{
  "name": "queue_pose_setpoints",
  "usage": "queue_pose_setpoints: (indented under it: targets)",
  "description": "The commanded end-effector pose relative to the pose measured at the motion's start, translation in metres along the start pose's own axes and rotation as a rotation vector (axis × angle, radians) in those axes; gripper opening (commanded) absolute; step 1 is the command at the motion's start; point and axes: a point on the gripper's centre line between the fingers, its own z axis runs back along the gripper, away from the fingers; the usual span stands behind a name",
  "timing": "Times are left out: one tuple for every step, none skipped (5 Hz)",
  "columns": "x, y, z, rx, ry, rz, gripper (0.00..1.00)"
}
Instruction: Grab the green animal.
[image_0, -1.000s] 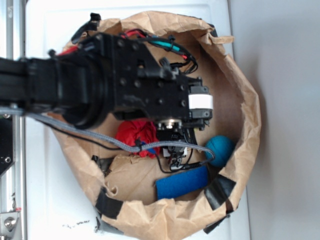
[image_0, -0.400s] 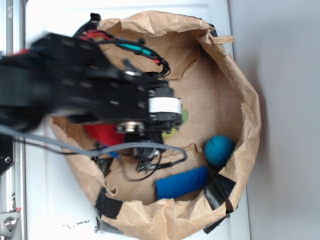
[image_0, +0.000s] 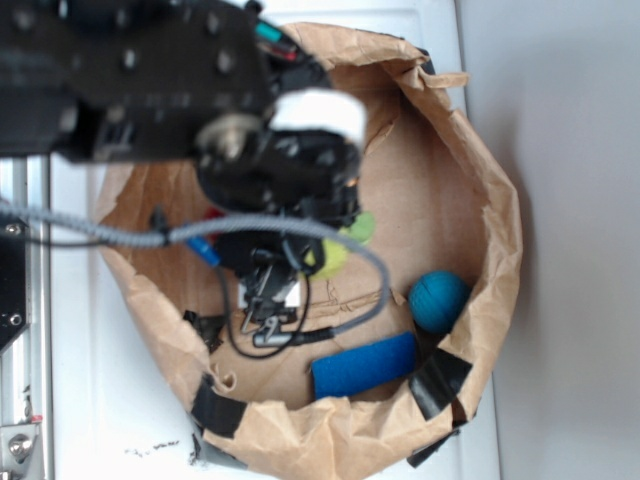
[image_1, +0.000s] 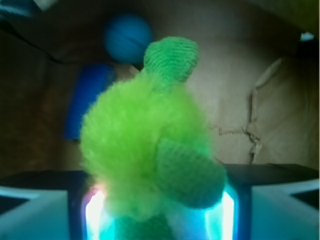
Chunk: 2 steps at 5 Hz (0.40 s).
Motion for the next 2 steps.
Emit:
queue_pose_setpoints:
  targets:
    - [0.0234,0.006,0.0515,-0.01,-0.049,0.001,0.0]
    - [0.0249,0.0053,0.0514,-0.002,-0.068,-0.007,0.0]
